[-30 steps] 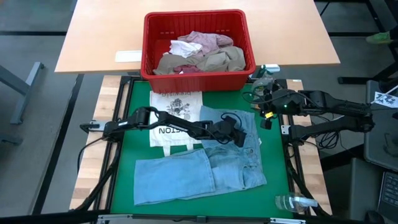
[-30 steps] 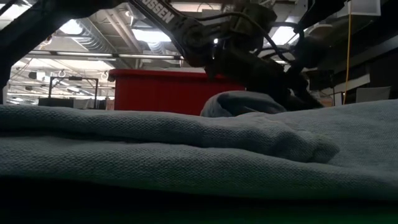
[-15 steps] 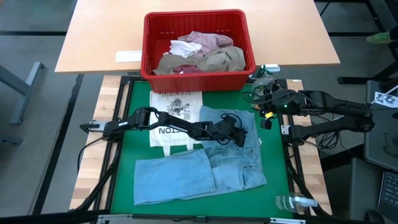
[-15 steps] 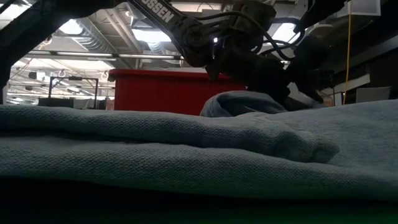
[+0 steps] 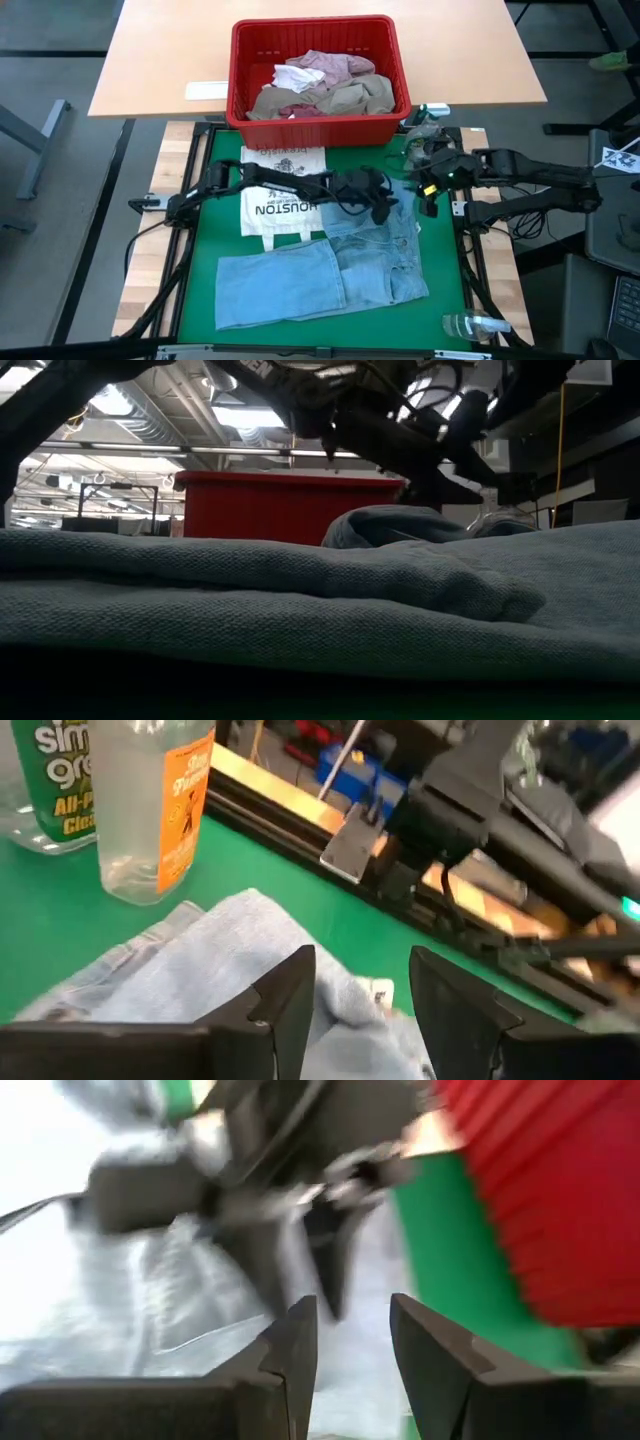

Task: Fold laundry
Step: Fold the light blue pants

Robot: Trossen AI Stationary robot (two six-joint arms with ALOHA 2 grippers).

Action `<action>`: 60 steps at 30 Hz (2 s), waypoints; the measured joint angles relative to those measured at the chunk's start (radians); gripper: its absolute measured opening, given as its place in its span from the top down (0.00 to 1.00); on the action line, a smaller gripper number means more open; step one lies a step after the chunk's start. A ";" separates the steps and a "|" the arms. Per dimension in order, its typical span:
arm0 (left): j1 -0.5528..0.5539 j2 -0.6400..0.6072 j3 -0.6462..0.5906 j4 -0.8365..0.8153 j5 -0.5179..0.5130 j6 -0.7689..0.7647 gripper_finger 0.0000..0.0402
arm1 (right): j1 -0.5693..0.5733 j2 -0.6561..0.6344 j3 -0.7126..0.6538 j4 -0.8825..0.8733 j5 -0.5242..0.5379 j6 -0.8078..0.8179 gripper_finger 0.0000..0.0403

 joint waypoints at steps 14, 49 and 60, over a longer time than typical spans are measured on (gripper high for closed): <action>-0.028 -0.162 0.000 -0.689 0.087 0.050 0.73 | 0.001 0.009 -0.306 0.410 -0.207 0.068 0.68; -0.186 -0.156 -0.098 -0.776 -0.007 0.050 0.76 | 0.001 0.213 -0.389 0.109 -0.524 0.113 0.68; -0.178 -0.156 -0.108 -0.764 0.005 0.052 0.76 | 0.000 0.213 -0.218 -0.232 -0.463 0.233 0.68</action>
